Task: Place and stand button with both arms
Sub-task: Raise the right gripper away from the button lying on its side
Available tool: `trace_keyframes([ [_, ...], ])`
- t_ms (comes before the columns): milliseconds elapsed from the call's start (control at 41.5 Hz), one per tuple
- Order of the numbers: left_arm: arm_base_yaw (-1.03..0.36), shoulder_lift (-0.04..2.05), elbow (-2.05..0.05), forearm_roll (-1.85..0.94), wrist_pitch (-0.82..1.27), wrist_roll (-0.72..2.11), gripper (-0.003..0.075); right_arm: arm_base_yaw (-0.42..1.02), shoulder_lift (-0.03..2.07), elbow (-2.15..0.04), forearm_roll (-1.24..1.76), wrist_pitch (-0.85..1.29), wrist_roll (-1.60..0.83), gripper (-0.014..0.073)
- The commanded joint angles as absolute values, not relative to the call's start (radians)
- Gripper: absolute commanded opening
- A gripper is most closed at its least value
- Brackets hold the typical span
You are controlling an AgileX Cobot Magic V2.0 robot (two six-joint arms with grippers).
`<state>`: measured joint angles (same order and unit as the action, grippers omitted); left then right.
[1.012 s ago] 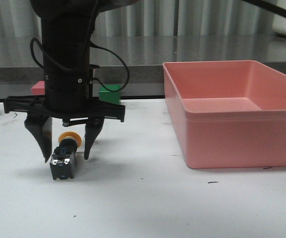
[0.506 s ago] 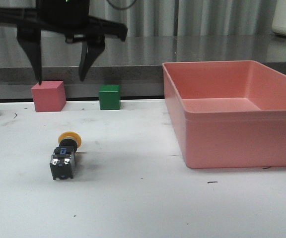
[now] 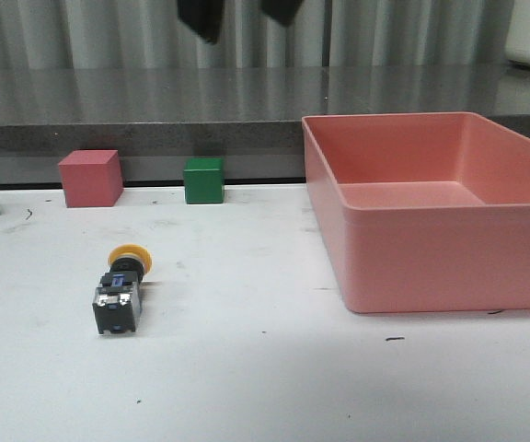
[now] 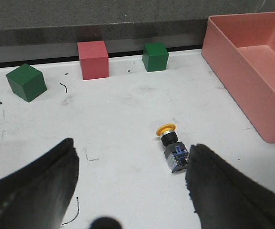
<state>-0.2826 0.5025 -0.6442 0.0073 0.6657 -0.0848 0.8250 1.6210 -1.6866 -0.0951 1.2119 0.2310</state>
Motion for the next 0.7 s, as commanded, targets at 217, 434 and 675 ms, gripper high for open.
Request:
trace_keyframes([
  [217,-0.291,0.514,-0.681,0.0,0.603,-0.088,0.0472,0.737,1.191,-1.339,-0.112,0.998,0.174,0.0469],
  [434,-0.291,0.514,-0.681,0.0,0.603,-0.088,0.0472,0.73,0.933,-1.155,-0.105,0.893,0.163,0.0469],
  [675,-0.291,0.514,-0.681,0.0,0.603,-0.088,0.0472,0.731,0.696,-0.95,-0.079,0.807,0.162,0.0469],
])
